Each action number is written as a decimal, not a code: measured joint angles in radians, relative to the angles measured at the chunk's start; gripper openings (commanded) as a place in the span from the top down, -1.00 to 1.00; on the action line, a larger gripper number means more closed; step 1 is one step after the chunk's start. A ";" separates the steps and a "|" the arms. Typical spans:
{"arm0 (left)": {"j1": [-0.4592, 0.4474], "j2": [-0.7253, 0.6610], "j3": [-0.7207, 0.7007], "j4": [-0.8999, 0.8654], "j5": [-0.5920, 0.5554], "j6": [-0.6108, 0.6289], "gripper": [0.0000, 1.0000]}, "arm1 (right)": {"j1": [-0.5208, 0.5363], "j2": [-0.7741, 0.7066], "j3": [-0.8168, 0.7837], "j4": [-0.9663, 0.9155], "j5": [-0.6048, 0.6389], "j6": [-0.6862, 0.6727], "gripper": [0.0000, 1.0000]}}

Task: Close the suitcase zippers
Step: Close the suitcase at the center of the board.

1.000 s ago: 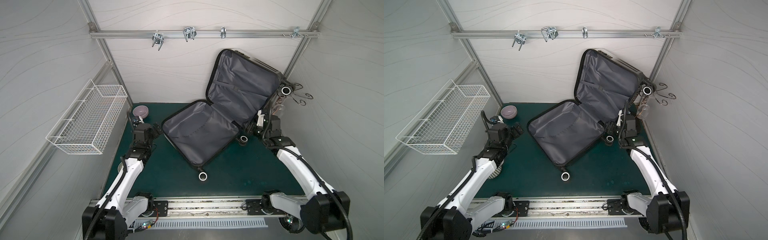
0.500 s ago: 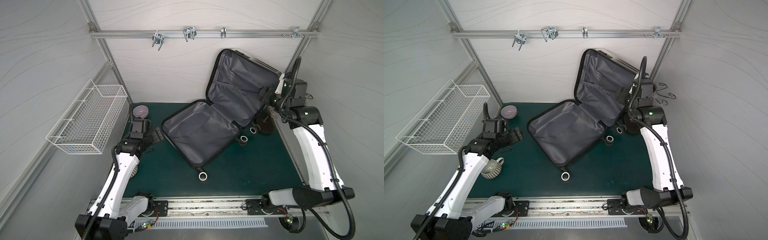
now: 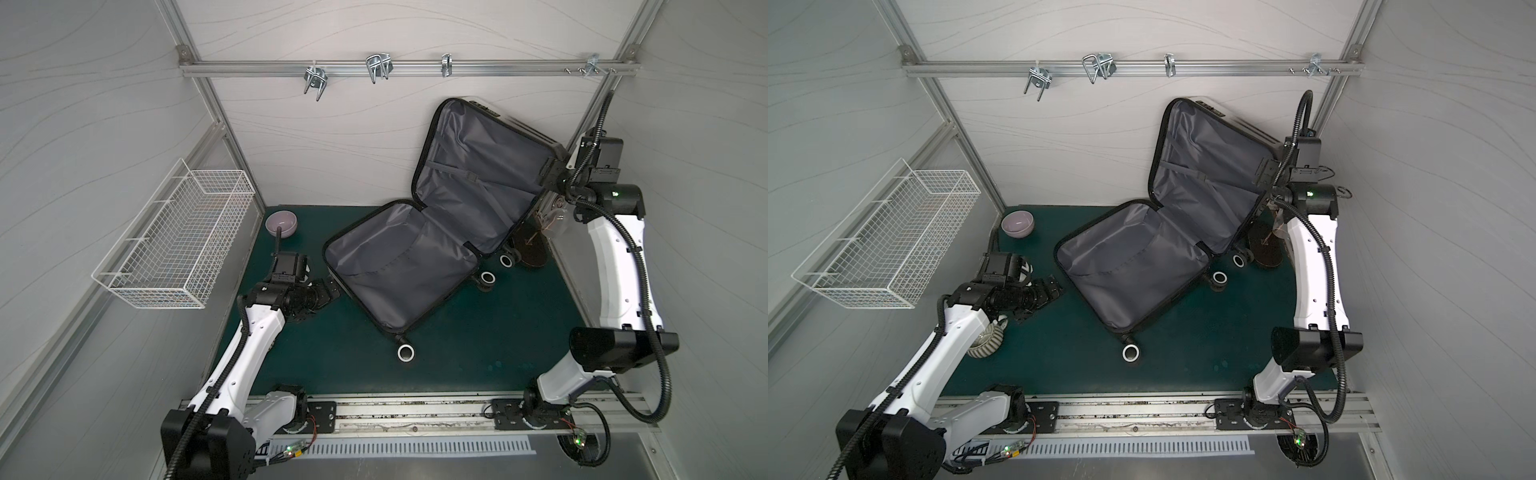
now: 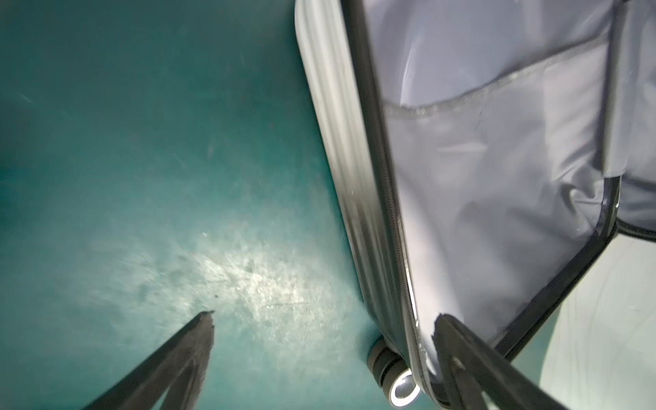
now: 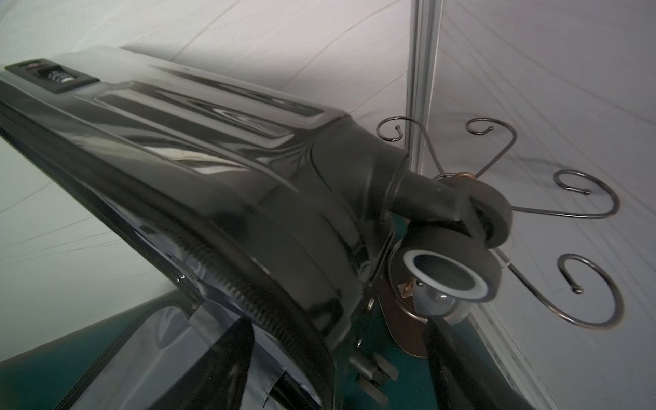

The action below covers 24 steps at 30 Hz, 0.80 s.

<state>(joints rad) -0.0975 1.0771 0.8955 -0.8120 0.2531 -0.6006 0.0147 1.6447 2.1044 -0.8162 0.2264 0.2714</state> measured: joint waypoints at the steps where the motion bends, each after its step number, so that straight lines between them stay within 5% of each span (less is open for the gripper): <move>1: -0.004 0.000 -0.011 0.003 0.010 -0.006 -0.98 | 0.000 0.006 0.000 0.006 -0.003 -0.002 -0.41; 5: -0.019 -0.011 -0.050 0.038 0.045 -0.033 -0.94 | 0.000 0.029 0.000 0.029 -0.008 -0.008 -0.12; 11: -0.043 -0.018 -0.112 0.106 0.090 -0.085 -0.89 | 0.014 0.035 -0.028 0.068 0.032 -0.033 0.72; 14: -0.058 -0.021 -0.152 0.150 0.111 -0.117 -0.86 | 0.029 0.033 -0.058 0.085 0.152 -0.055 1.00; 24: -0.116 -0.021 -0.255 0.278 0.129 -0.237 -0.83 | 0.142 -0.092 -0.212 0.189 0.148 -0.054 1.00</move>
<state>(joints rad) -0.2138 1.0561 0.6403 -0.5335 0.3820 -0.8375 0.1566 1.5524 1.8919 -0.6273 0.3740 0.2173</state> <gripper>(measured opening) 0.916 0.096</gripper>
